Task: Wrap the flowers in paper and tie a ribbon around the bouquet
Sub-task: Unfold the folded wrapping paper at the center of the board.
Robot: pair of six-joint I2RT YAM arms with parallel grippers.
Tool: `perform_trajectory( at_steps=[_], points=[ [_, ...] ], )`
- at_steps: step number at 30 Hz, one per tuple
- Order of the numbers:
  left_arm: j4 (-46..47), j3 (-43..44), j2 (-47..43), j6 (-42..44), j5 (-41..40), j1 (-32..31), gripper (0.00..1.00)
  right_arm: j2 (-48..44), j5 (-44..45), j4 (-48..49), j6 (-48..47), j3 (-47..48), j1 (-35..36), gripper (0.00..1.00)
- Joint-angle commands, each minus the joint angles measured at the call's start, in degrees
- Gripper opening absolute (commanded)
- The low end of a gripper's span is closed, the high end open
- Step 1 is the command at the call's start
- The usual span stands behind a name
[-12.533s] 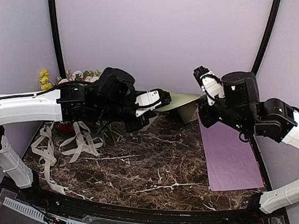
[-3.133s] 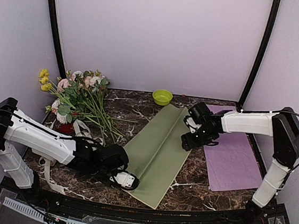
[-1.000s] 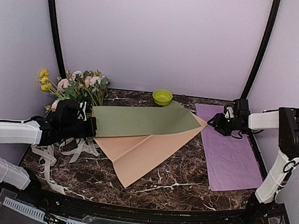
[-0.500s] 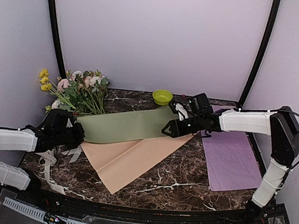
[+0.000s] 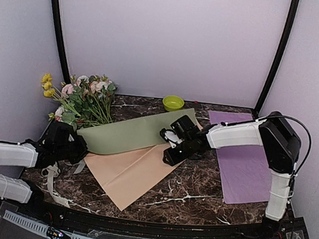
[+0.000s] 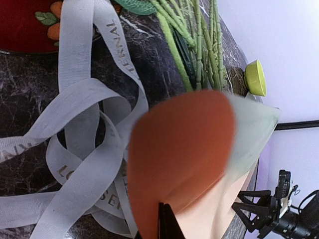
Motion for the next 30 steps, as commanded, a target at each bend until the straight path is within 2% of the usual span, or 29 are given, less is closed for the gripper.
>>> perform_trajectory(
  at_steps=[1, 3, 5, 7, 10, 13, 15, 19, 23, 27, 30],
  points=[
    [-2.0, -0.2, 1.0, -0.5, -3.4, 0.6, 0.12, 0.8, 8.9, -7.1, 0.0, -3.2, -0.2, 0.42],
    [-4.3, 0.7, 1.8, 0.1, -5.4, 0.7, 0.34, 0.8, 10.0, -7.9, 0.0, -4.5, -0.1, 0.41],
    [-5.6, 2.0, 2.3, 2.7, -6.8, 0.7, 0.49, 0.0, 10.8, -8.4, 0.1, -5.5, -0.1, 0.4],
    [-6.9, 4.1, 2.9, 6.9, -8.0, 0.7, 0.59, -1.0, 11.2, -8.3, 0.2, -6.4, -0.2, 0.4],
    [-9.5, 7.7, 5.3, 12.5, -9.3, 0.7, 0.69, -1.7, 11.3, -8.5, 0.2, -7.3, -0.1, 0.4],
    [-8.2, 9.7, 7.7, 17.4, -8.4, 0.9, 0.74, -2.3, 11.6, -9.1, 0.0, -7.4, -0.2, 0.4],
    [-4.9, 10.9, 8.7, 23.6, -5.4, 0.9, 0.74, -3.1, 11.6, -8.9, -0.1, -9.4, -0.1, 0.39],
    [-7.7, 16.1, 10.8, 37.9, -0.4, 0.9, 0.75, -4.4, 10.8, -8.6, 0.1, -11.0, -0.8, 0.39],
    [-12.5, 20.0, 11.0, 43.5, -3.0, 0.9, 0.75, -4.6, 9.0, -9.3, 0.5, -11.0, -2.0, 0.39],
    [-9.5, 21.0, 10.3, 50.0, 4.8, 0.4, 0.77, -5.3, 7.8, -9.6, 0.5, -11.6, -3.1, 0.39],
    [-12.3, 23.3, 11.1, 55.9, 5.0, -2.0, 0.78, -6.1, 7.2, -9.9, 0.4, -12.2, -4.0, 0.39]
  ],
)
